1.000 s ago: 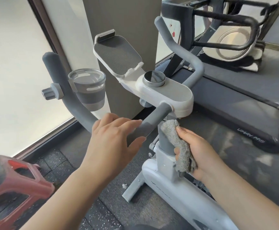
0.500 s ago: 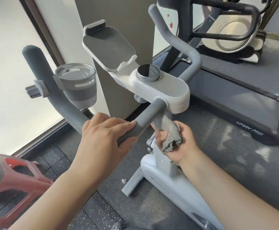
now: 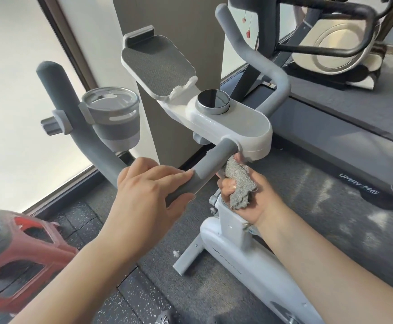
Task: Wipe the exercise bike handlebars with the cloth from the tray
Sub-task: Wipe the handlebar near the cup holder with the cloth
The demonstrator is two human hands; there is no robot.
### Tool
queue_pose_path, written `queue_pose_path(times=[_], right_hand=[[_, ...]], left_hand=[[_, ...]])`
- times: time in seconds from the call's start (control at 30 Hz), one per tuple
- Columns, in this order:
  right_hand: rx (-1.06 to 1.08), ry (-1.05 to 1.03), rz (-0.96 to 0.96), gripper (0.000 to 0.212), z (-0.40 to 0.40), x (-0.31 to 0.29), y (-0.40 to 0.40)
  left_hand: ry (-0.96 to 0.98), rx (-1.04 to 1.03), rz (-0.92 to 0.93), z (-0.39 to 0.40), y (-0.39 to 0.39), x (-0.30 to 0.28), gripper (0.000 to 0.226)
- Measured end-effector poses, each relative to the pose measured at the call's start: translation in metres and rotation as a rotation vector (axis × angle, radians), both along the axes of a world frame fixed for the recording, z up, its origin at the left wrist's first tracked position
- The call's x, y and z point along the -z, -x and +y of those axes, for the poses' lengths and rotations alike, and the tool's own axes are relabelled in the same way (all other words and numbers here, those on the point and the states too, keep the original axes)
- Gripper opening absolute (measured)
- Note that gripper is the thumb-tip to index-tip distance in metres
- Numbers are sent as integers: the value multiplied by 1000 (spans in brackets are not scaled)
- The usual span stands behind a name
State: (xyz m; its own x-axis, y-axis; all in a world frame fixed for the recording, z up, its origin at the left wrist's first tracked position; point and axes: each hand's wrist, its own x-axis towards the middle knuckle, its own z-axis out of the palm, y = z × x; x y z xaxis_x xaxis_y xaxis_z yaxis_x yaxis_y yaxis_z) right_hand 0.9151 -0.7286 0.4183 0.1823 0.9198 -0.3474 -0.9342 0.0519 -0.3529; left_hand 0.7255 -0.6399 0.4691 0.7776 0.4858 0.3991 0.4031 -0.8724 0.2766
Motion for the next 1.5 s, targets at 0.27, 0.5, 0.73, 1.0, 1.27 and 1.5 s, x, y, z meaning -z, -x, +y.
queue_pose_path(times=[0.27, 0.5, 0.73, 1.0, 1.27, 1.5], right_hand=[[36, 45, -43, 23, -2, -8, 8], [50, 52, -58, 83, -3, -5, 15], [300, 277, -326, 24, 1, -13, 47], [394, 305, -423, 15, -1, -21, 80], [465, 353, -447, 10, 2, -19, 115], [563, 340, -404, 17, 11, -17, 152]], left_hand=[[10, 0, -8, 0, 0, 1, 38], [4, 81, 6, 7, 7, -1, 37], [-34, 115, -64, 37, 19, -15, 30], [-12, 119, -146, 70, 39, -18, 27], [6, 219, -142, 91, 50, -11, 30], [-40, 321, -171, 110, 59, -6, 26]])
